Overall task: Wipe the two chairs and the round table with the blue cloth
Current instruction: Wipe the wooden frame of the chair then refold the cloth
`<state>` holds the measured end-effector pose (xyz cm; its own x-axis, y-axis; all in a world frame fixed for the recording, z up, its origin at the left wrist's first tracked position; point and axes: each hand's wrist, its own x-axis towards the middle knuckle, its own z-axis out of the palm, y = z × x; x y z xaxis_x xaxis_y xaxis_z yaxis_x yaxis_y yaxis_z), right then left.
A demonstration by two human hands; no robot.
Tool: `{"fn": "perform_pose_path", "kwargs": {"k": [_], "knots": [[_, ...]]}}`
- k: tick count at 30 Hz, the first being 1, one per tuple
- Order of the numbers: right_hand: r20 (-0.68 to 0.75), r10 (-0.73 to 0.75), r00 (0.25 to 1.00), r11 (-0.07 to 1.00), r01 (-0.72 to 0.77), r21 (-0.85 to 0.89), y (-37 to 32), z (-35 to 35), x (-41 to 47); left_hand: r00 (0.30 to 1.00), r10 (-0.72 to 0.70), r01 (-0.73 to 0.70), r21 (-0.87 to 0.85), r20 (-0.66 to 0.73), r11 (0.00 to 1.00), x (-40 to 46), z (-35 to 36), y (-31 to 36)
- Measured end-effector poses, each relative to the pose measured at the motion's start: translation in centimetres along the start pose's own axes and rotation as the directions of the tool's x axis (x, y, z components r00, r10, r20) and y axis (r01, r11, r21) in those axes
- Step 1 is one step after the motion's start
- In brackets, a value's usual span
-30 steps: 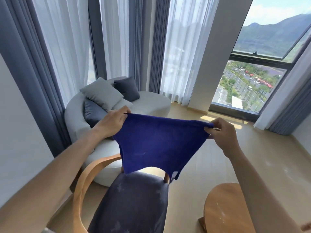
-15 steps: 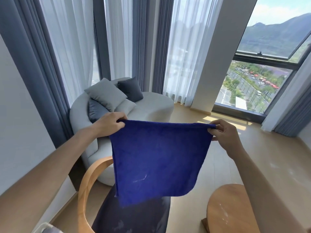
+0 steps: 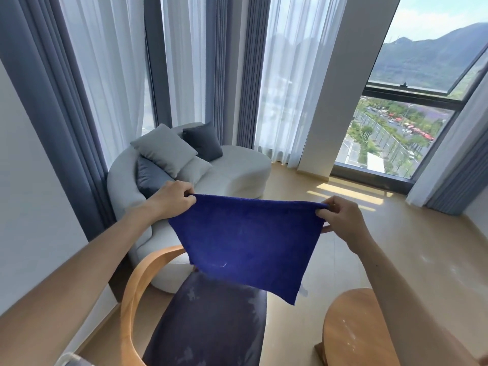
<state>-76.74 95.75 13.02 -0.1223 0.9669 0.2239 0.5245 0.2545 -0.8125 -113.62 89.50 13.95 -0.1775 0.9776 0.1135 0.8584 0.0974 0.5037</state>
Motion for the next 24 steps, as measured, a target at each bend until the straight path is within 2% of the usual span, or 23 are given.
{"fn": "perform_pose_path", "kwargs": {"k": [2, 4, 6, 8, 9, 10, 12, 16, 24], "knots": [[-0.038, 0.036, 0.999, 0.999, -0.037, -0.023, -0.2, 1.0, -0.1, 0.990, -0.141, 0.141, -0.048, 0.001, 0.989, 0.1, 0.8, 0.6], [-0.076, 0.049, 0.996, 0.998, -0.051, -0.033, -0.8, 2.6, -0.5, 0.960, -0.277, 0.279, -0.220, 0.040, 0.935, -0.1, 2.0, 1.8], [-0.049, 0.035, 0.998, 0.998, -0.038, -0.049, -1.9, 5.1, -1.4, 0.925, -0.342, 0.379, -0.467, 0.166, 0.799, -0.5, 3.9, 3.7], [0.051, -0.005, 0.999, 0.999, 0.007, -0.050, -3.3, 8.2, -2.8, 0.882, -0.336, 0.471, -0.635, 0.330, 0.612, -1.3, 6.4, 5.8], [0.108, -0.044, 0.993, 0.997, 0.050, -0.061, -3.9, 9.7, -3.6, 0.870, -0.319, 0.494, -0.667, 0.377, 0.558, -1.6, 7.8, 6.8], [0.152, -0.088, 0.984, 0.992, 0.101, -0.079, -4.3, 10.9, -4.3, 0.867, -0.315, 0.499, -0.671, 0.386, 0.549, -1.9, 8.8, 7.4], [0.179, -0.142, 0.974, 0.980, 0.163, -0.111, -4.6, 12.0, -4.8, 0.871, -0.354, 0.491, -0.647, 0.342, 0.583, -2.0, 10.0, 7.8], [0.192, -0.123, 0.974, 0.977, 0.152, -0.146, -3.8, 11.0, -4.4, 0.838, -0.334, 0.543, -0.716, 0.431, 0.438, -2.0, 9.7, 7.0], [0.336, -0.206, 0.919, 0.956, 0.263, -0.131, -3.5, 10.1, -5.1, 0.829, -0.337, 0.549, -0.767, 0.447, 0.332, -2.3, 9.5, 7.1]]}}
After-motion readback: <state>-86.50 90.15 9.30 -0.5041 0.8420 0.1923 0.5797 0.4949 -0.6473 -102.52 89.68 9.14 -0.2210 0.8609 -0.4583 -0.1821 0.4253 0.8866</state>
